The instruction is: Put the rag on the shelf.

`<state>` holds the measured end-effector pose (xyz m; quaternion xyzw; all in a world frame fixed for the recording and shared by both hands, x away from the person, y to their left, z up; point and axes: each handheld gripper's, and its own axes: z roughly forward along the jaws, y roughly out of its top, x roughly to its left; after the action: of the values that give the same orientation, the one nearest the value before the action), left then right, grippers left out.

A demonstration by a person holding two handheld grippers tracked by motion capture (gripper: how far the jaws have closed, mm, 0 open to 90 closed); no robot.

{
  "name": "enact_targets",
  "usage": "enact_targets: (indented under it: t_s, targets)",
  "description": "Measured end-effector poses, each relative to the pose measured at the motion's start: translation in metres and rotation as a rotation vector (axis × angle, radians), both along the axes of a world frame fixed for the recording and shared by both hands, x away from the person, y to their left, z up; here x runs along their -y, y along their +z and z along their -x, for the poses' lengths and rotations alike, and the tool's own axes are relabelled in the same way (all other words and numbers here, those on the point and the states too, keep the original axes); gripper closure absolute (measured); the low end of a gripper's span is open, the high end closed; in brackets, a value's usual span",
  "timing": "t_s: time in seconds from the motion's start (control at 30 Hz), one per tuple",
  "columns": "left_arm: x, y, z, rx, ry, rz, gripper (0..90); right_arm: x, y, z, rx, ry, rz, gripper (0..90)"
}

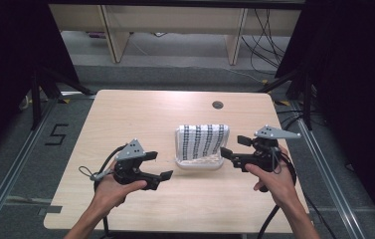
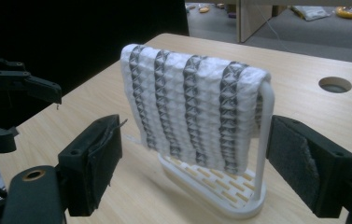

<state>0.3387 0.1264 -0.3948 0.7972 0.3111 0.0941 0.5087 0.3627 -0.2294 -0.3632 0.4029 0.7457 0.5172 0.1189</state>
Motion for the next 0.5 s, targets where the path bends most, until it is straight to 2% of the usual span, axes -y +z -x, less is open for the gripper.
enact_targets:
  t_s: [0.03,0.07,0.1,0.13,0.17,0.23,0.27,0.3,0.37,0.4,0.43,0.47,0.5]
  targets:
    - [0.000,-0.002,0.000,0.002,-0.009,0.008,17.3,0.000,-0.001,0.001,0.010,0.003,0.012,19.3]
    - [0.000,-0.003,0.001,-0.003,-0.006,-0.001,17.3,0.000,-0.003,0.001,0.008,0.008,0.005,19.3]
    - [0.000,-0.005,0.002,-0.004,-0.008,0.000,17.3,-0.002,-0.003,0.004,-0.016,-0.005,-0.005,19.3]
    - [0.000,-0.007,0.002,-0.005,-0.012,0.010,17.3,0.000,-0.004,0.003,0.018,0.002,0.010,19.3]
    - [0.001,-0.009,0.003,-0.010,-0.010,0.010,17.3,-0.002,-0.005,0.005,-0.007,-0.005,-0.002,19.2]
    - [0.001,-0.011,0.004,-0.013,-0.014,0.002,17.3,0.000,-0.007,0.004,0.011,0.000,0.019,19.2]
    - [0.001,-0.013,0.004,-0.014,-0.021,0.013,17.3,-0.001,-0.009,0.003,0.012,0.016,0.004,19.2]
    - [0.001,-0.014,0.005,-0.017,-0.021,0.011,17.3,-0.001,-0.009,0.006,-0.020,0.002,-0.003,19.2]
    - [0.002,-0.017,0.006,-0.016,-0.013,0.009,17.3,-0.001,-0.011,0.006,-0.011,0.005,0.004,19.1]
    - [0.001,-0.017,0.006,-0.019,-0.025,0.012,17.3,-0.002,-0.012,0.009,-0.029,-0.006,-0.004,19.0]
    - [0.001,-0.018,0.006,-0.015,-0.023,0.008,17.3,0.000,-0.014,0.007,0.003,0.006,0.012,19.0]
    - [0.001,-0.019,0.007,-0.016,-0.027,0.010,17.3,-0.001,-0.014,0.010,-0.035,-0.009,-0.001,19.0]
    - [0.001,-0.020,0.007,-0.016,-0.025,0.006,17.3,-0.001,-0.016,0.009,-0.017,0.002,0.004,18.9]
